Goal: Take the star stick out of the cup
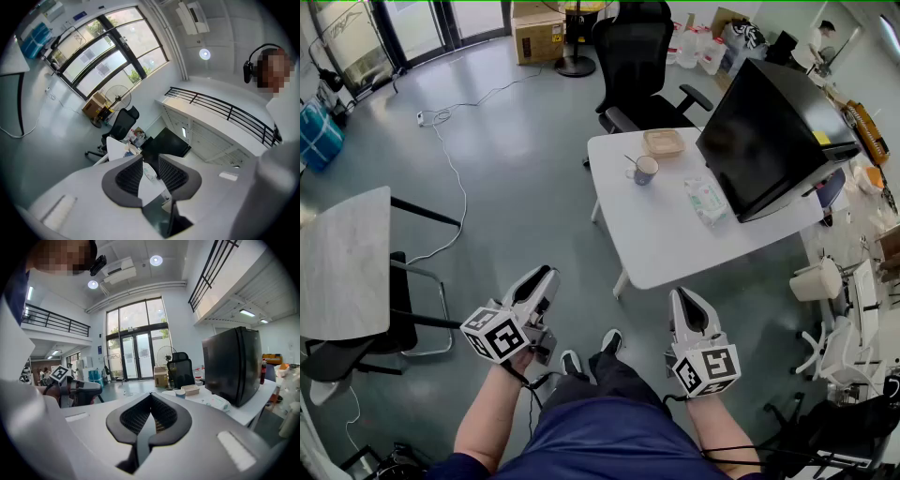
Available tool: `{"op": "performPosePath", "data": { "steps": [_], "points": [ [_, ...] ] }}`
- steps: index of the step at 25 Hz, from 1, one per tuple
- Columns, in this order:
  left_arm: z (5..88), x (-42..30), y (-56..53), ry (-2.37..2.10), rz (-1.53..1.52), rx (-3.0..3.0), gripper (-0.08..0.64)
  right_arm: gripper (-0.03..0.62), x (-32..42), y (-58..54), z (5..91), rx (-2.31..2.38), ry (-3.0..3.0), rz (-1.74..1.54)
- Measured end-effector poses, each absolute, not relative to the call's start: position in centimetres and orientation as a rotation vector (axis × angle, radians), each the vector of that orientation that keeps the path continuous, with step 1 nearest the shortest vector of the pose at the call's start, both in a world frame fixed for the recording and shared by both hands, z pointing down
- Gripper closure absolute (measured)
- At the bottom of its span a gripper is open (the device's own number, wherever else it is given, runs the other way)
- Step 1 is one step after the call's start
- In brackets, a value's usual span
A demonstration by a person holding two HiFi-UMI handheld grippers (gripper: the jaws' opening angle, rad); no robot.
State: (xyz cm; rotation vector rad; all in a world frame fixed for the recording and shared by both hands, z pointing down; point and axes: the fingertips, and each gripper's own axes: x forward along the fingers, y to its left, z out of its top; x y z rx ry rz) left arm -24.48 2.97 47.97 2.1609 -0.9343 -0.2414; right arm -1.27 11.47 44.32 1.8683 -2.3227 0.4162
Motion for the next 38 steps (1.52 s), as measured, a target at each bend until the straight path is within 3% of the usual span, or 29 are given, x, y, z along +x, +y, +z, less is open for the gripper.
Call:
{"op": "performPosePath", "data": {
  "steps": [10, 25, 38],
  "points": [
    [45.8, -23.2, 6.7, -0.948, -0.234, 2.205, 0.456, 0.586, -1.6, 13.6, 43.6, 1.83, -2.401, 0.404],
    [42.8, -16.2, 9.2, -1.072, -0.257, 2.246, 0.456, 0.585, 7.0, 14.6, 41.9, 1.828, -2.549, 0.387],
    [43.7, -15.1, 7.5, -1.095, -0.226, 2.216, 0.456, 0.585, 9.8, 12.9, 42.9, 1.853, -2.528, 0.444]
  ]
}}
